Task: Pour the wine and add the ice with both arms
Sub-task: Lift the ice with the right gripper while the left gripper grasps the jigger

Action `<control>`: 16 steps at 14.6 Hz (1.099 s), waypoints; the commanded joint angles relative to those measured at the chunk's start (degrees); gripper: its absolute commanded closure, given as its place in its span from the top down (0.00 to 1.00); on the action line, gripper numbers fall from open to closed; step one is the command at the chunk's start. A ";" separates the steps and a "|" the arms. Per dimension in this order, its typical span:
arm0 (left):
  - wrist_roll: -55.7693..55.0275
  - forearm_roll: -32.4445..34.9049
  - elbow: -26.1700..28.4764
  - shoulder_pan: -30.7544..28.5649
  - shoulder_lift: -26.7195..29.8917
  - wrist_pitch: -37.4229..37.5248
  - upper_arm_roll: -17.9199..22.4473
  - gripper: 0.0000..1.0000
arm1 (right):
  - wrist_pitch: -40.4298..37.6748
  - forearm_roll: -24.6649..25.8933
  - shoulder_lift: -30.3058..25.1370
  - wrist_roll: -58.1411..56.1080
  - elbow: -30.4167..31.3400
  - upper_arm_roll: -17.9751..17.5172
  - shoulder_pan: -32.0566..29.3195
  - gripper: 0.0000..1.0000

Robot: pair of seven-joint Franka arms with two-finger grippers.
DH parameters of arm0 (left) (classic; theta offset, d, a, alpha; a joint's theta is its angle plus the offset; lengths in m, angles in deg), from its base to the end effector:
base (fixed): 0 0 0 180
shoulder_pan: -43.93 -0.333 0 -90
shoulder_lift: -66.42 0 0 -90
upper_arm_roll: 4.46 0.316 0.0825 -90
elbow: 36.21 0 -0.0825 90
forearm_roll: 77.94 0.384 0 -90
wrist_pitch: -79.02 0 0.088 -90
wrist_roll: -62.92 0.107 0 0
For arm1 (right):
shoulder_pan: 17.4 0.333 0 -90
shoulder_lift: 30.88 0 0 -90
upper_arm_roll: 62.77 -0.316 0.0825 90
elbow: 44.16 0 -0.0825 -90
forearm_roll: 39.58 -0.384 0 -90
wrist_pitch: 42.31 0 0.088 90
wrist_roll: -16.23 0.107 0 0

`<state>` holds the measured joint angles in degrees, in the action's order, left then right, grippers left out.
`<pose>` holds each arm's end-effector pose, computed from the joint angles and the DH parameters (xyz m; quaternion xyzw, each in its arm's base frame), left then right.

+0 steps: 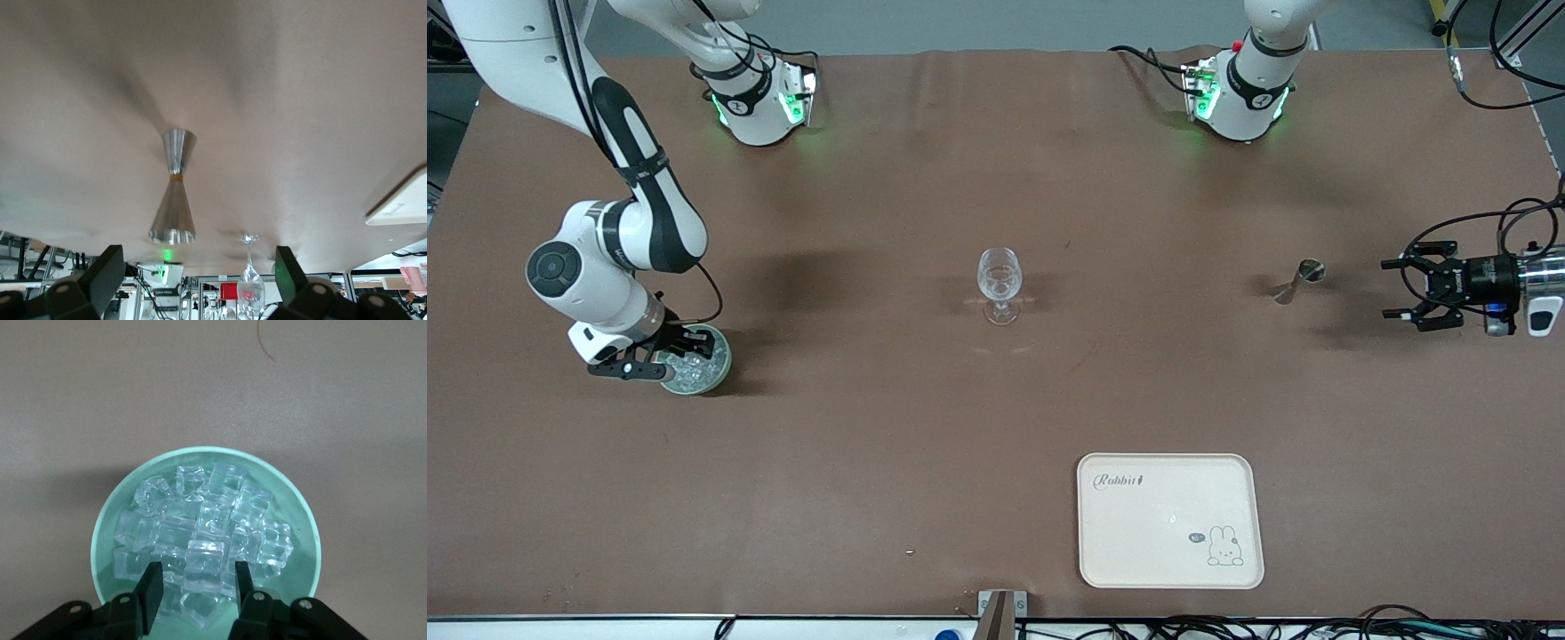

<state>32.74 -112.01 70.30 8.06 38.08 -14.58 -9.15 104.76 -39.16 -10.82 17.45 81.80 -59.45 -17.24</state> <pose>0.5090 0.2437 0.2365 0.7046 0.5550 -0.3345 0.2891 0.5581 -0.0309 0.2242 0.9993 -0.0333 0.0092 0.0121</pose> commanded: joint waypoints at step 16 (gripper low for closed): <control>13.48 -19.61 22.94 -2.63 1.35 -16.33 -5.41 1.00 | -15.03 -0.41 -1.33 0.61 -9.57 0.29 0.19 0.01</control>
<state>45.98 -128.44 88.26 4.87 35.11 -26.48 -11.71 95.80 -39.16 -10.93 17.54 76.12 -59.37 -17.24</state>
